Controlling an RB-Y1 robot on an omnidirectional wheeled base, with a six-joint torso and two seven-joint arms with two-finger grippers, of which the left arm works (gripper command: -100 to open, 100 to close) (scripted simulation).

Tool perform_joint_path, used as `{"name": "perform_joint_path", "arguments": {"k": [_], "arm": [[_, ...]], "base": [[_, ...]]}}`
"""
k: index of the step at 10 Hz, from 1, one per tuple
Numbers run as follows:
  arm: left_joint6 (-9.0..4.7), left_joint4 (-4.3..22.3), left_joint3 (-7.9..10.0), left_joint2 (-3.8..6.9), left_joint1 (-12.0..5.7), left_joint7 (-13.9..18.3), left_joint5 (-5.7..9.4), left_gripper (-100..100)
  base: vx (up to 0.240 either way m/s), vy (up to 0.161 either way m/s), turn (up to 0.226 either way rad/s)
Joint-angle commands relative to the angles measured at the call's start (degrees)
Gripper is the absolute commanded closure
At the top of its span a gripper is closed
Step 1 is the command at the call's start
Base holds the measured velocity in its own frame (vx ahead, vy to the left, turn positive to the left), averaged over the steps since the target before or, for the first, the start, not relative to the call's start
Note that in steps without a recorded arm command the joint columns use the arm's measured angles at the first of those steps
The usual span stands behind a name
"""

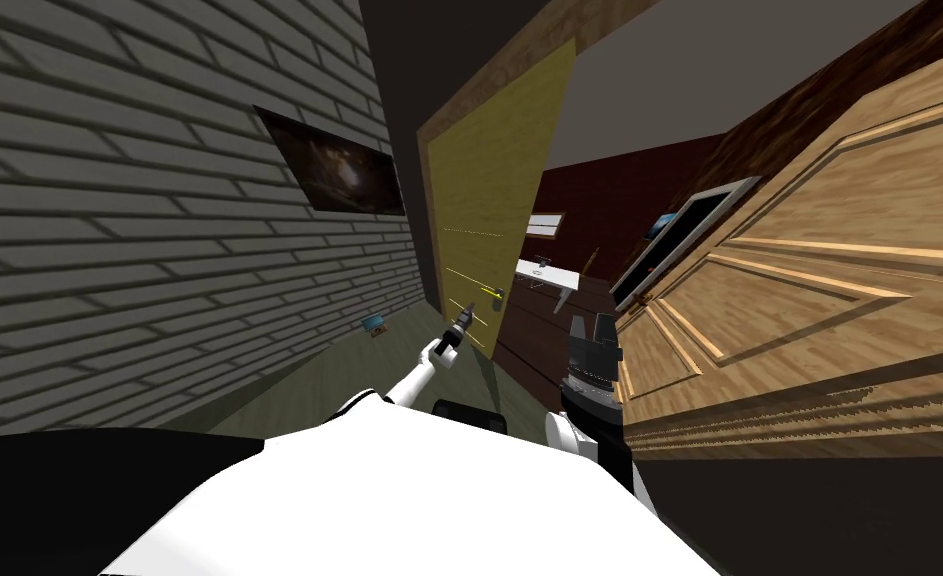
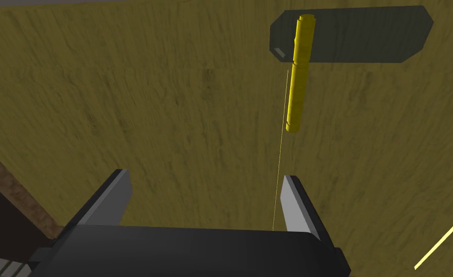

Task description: Push the door open

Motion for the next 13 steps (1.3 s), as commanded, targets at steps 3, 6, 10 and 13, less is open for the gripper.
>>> {"name": "perform_joint_path", "arguments": {"k": [3,6,10,13], "arm": [[0.51,4.9,-0.76,-0.86,-2.72,1.0,0.00,-100],[0.91,8.3,-1.31,-1.61,-4.67,1.7,0.00,-100],[1.50,13.3,-2.12,-2.87,-7.55,2.8,0.01,-100],[1.81,15.9,-2.54,-3.61,-9.05,3.3,0.01,-100]], "base": [[0.088,0.059,-0.055],[0.074,0.052,-0.050],[0.095,0.068,-0.058],[0.072,0.052,-0.034]]}}
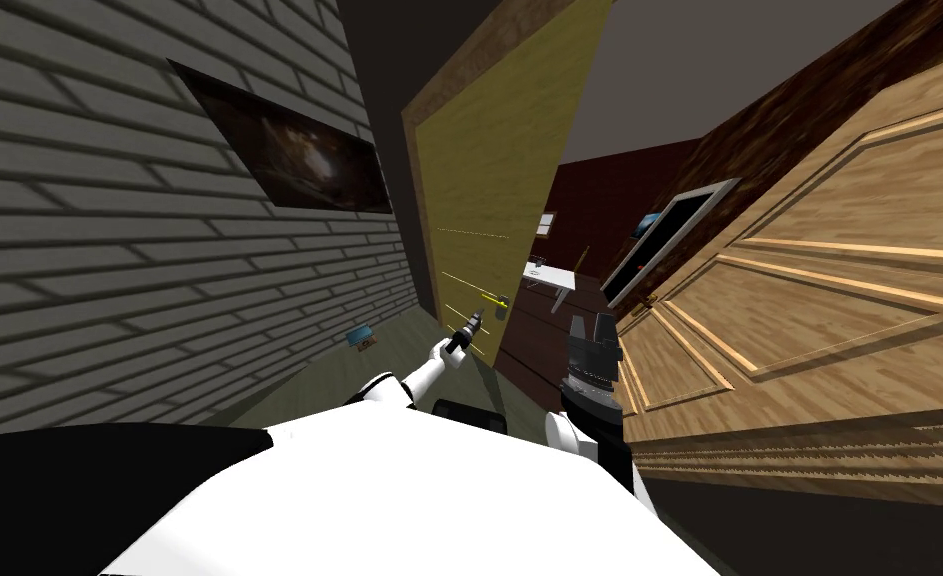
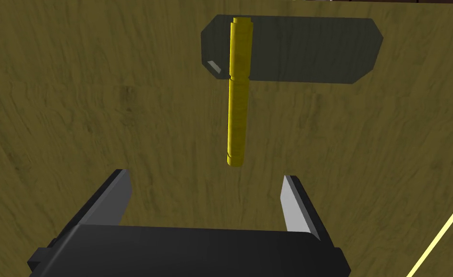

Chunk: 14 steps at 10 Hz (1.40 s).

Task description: Push the door open

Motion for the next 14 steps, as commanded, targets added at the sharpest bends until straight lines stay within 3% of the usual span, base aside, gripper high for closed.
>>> {"name": "perform_joint_path", "arguments": {"k": [1,3,5,6,8,10,12,14], "arm": [[0.02,2.1,-0.27,-0.51,-1.22,0.5,0.04,-100],[0.32,4.6,-0.67,-1.41,-2.65,1.0,0.04,-100],[0.49,4.3,-0.71,-1.36,-2.52,1.0,0.03,-100],[0.42,4.6,-0.50,0.64,-2.62,1.0,0.09,-100],[0.36,4.7,-0.29,1.70,-2.63,0.9,0.15,-100],[0.29,4.9,-0.06,2.05,-2.64,0.8,0.21,-100],[0.21,5.1,0.25,1.26,-2.66,0.6,0.29,-100],[0.13,5.2,0.51,-0.83,-2.67,0.5,0.36,-100]], "base": [[0.084,0.048,-0.045],[0.109,0.060,-0.059],[0.058,0.036,-0.014],[0.096,-0.013,-0.029],[0.136,-0.081,-0.021],[0.170,-0.110,-0.019],[0.199,-0.100,-0.026],[0.181,-0.086,-0.029]]}}
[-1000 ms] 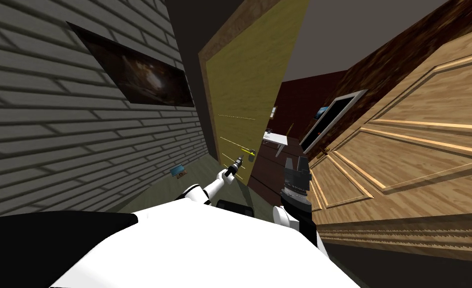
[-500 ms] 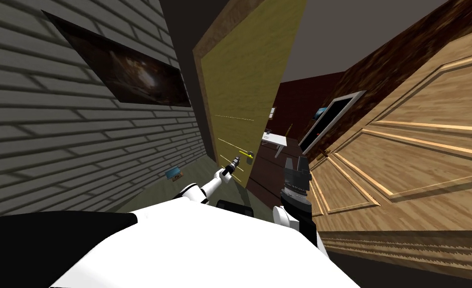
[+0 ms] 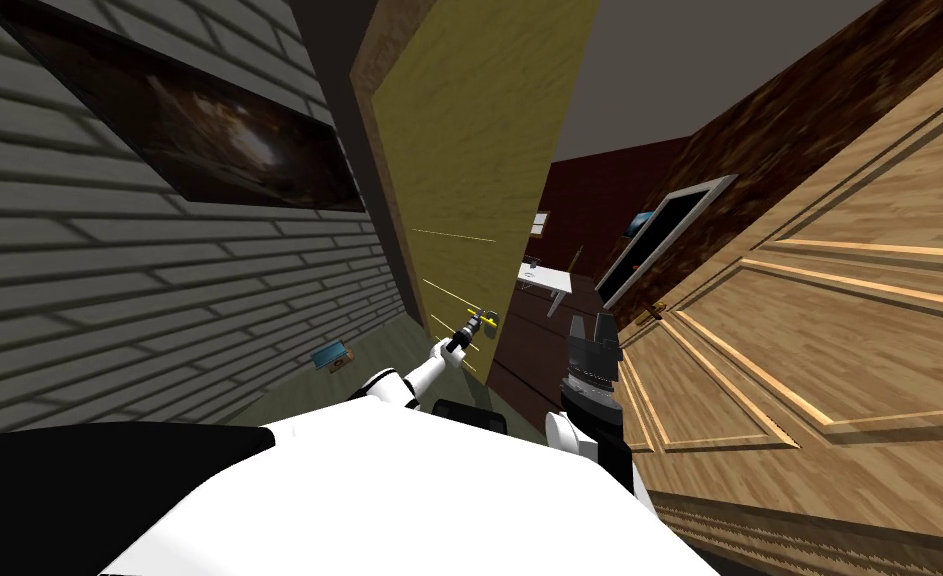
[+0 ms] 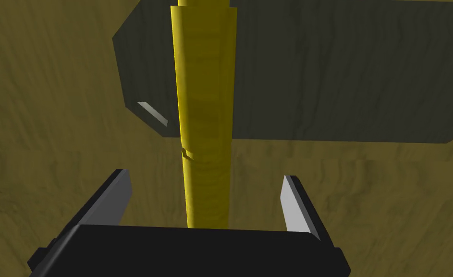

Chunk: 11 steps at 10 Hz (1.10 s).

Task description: Push the door open

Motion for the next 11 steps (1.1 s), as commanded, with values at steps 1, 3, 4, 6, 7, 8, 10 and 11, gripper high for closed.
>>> {"name": "perform_joint_path", "arguments": {"k": [1,3,4,6,7,8,10,11], "arm": [[0.00,0.0,0.00,0.00,0.00,0.0,0.00,-100],[0.00,0.0,0.00,0.00,0.00,0.0,0.00,100],[0.00,0.0,0.00,0.00,0.00,0.0,0.00,100],[0.00,0.0,0.00,0.00,0.00,0.0,0.00,100],[0.00,0.0,0.00,0.00,0.00,0.0,0.00,100],[0.04,0.0,0.82,0.81,-0.11,-0.3,0.23,100],[0.05,0.1,1.59,1.48,-0.12,-0.5,0.42,100],[0.06,0.2,2.23,1.97,-0.12,-0.8,0.59,100]], "base": [[0.070,-0.037,0.002],[-0.019,0.010,-0.002],[-0.019,0.012,-0.013],[0.000,0.000,0.000],[0.000,0.000,0.000],[0.078,-0.078,0.019],[0.115,-0.147,0.051],[0.144,-0.162,0.054]]}}
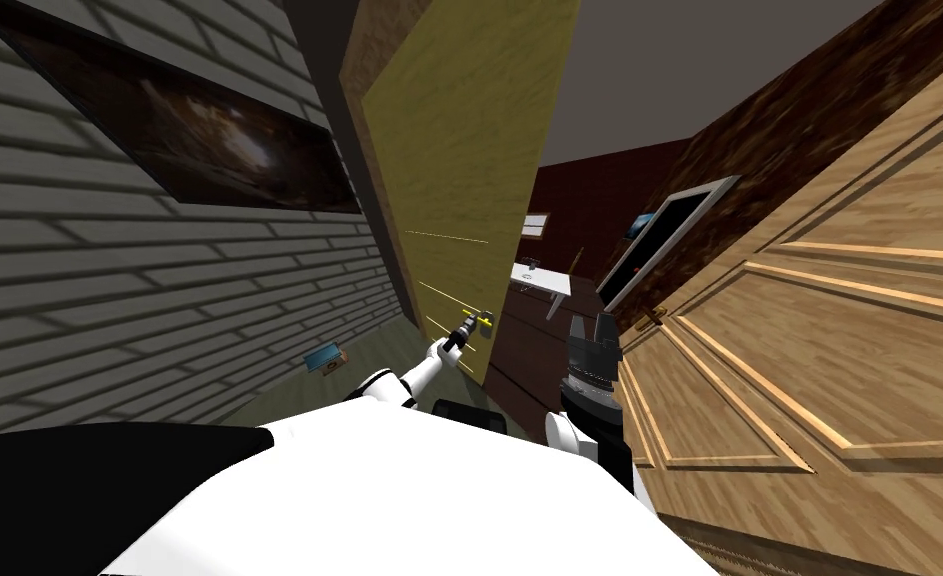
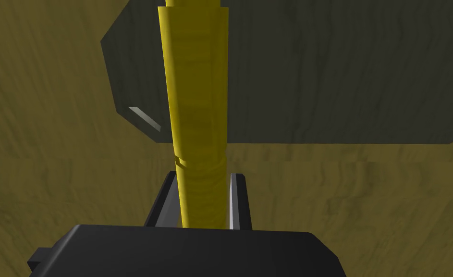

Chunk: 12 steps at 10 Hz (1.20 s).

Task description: Push the door open

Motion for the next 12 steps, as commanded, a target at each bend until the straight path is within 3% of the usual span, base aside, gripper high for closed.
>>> {"name": "perform_joint_path", "arguments": {"k": [1,6,12], "arm": [[-0.67,0.5,1.36,0.72,-0.84,-0.6,0.29,100],[-0.63,0.7,3.77,2.08,-0.86,-1.5,0.91,100],[-0.56,1.2,8.47,3.40,-0.90,-3.2,2.10,100]], "base": [[0.133,-0.132,0.038],[0.124,-0.136,0.049],[0.135,-0.152,0.082]]}}
